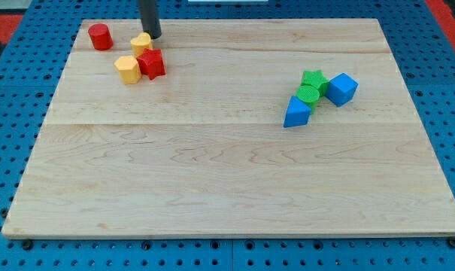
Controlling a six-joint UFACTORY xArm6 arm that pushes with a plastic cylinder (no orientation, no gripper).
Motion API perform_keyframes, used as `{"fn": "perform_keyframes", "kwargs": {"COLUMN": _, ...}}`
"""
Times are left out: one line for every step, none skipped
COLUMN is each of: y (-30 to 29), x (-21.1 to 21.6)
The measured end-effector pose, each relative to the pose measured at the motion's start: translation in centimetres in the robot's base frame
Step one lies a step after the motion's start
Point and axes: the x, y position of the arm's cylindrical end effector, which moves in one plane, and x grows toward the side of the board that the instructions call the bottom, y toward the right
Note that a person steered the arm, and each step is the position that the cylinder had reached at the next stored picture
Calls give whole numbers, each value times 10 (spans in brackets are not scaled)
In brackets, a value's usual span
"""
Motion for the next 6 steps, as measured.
{"fn": "perform_keyframes", "kwargs": {"y": -26, "x": 16}}
{"fn": "perform_keyframes", "kwargs": {"y": -32, "x": 19}}
{"fn": "perform_keyframes", "kwargs": {"y": -30, "x": 18}}
{"fn": "perform_keyframes", "kwargs": {"y": -33, "x": 5}}
{"fn": "perform_keyframes", "kwargs": {"y": -41, "x": -37}}
{"fn": "perform_keyframes", "kwargs": {"y": -88, "x": -33}}
